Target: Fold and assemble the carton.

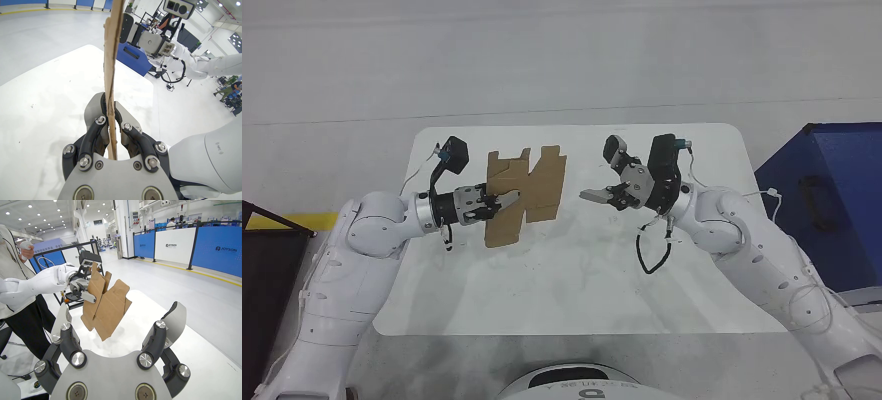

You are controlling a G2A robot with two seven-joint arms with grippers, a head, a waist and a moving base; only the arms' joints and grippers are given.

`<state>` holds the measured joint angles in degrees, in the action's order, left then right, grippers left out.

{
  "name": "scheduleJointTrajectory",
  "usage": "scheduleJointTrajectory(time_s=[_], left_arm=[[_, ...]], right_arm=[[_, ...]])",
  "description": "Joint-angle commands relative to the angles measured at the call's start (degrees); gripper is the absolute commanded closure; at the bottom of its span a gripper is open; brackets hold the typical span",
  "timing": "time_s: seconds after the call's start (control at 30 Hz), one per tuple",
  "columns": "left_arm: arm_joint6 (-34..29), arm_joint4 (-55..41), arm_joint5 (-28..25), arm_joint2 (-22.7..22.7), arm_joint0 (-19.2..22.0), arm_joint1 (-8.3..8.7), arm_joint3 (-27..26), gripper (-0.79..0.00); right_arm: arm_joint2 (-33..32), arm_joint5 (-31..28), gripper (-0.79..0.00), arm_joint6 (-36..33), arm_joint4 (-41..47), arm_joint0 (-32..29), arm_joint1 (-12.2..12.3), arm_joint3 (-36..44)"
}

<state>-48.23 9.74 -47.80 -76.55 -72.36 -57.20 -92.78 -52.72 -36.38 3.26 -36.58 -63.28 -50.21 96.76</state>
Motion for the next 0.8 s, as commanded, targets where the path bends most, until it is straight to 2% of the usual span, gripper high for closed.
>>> scheduleJointTrajectory(time_s=[0.0,0.1,0.17,0.33,0.37,0.43,0.47,0.5,0.63,0.77], left_arm=[[0.2,0.1,0.4,0.6,-0.4,-0.04,-0.3,0.000],[-3.0,-4.3,-2.0,3.2,0.4,0.03,0.5,0.000],[-4.9,-6.6,-3.4,6.1,2.0,0.42,0.6,0.000],[-1.0,-4.9,-7.3,14.1,5.8,3.11,1.5,0.000],[0.0,-4.3,-8.2,15.6,6.7,3.73,2.0,0.000],[1.3,-3.6,-9.6,18.3,8.4,4.88,3.3,0.000],[1.7,-3.3,-10.0,19.5,9.3,5.38,4.0,0.000],[1.9,-3.6,-10.2,20.6,10.1,5.79,4.6,0.000],[1.9,-5.5,-10.2,23.8,13.2,7.04,6.3,0.000],[1.9,-6.7,-10.2,26.1,15.4,8.03,6.6,0.000]], right_arm=[[0.1,0.2,-0.785,-0.1,0.2,-0.2,0.0,-0.2],[0.0,-2.6,-0.785,0.8,6.7,-0.8,-0.5,-3.8],[-0.3,-6.3,-0.785,-1.3,8.9,0.2,-0.6,-6.2],[0.0,-14.5,-0.773,-11.5,12.6,3.2,-0.4,-8.8],[0.2,-15.3,-0.751,-14.0,12.9,3.9,-0.4,-8.8],[0.6,-17.1,-0.634,-16.5,15.2,4.7,-0.5,-8.3],[0.7,-17.8,-0.428,-17.2,16.2,5.1,-0.5,-8.4],[0.8,-18.2,-0.382,-18.2,16.5,5.4,-0.6,-8.5],[1.4,-18.4,-0.320,-21.7,17.9,6.1,-0.7,-8.5],[2.8,-17.2,-0.323,-26.6,18.3,7.3,-1.0,-8.6]])
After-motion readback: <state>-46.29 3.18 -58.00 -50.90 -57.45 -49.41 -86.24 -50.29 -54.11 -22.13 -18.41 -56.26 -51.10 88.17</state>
